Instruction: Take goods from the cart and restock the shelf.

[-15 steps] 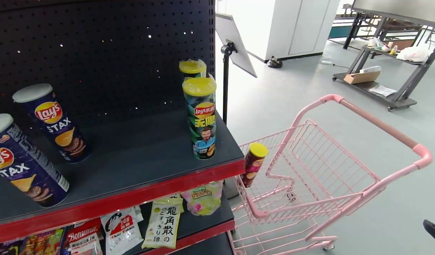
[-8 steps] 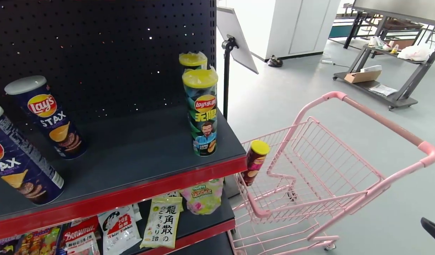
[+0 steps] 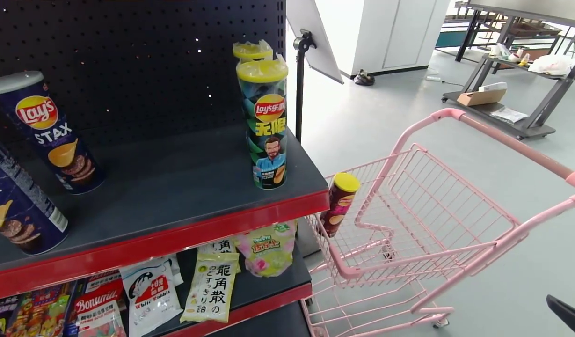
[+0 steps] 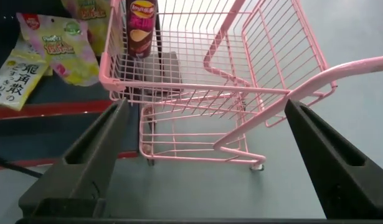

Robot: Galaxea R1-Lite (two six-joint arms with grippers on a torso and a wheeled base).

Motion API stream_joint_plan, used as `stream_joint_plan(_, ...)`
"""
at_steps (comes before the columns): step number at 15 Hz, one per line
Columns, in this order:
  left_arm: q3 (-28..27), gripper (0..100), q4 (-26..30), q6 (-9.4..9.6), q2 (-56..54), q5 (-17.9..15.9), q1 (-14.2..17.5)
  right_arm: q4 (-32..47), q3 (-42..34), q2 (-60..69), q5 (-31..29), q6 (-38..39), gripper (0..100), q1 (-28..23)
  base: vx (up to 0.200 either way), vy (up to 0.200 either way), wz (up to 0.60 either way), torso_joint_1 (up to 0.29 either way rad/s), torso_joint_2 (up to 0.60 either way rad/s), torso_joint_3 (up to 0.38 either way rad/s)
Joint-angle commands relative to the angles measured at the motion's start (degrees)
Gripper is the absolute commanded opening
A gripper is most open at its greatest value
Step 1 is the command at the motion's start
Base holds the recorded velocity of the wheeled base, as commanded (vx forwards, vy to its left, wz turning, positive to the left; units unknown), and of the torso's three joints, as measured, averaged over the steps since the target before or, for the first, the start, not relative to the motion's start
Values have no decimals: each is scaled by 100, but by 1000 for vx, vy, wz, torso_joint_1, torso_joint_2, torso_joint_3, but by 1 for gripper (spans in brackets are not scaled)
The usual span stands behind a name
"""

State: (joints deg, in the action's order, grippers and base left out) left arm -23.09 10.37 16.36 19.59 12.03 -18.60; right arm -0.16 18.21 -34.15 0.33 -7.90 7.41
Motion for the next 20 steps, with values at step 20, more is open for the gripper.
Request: stream_joint_plan(20, 68, 100, -44, -142, -96, 194, 6, -5495, 1264, -6965, 257, 1361, 100, 1096, 0, 0, 0, -69, 224, 152)
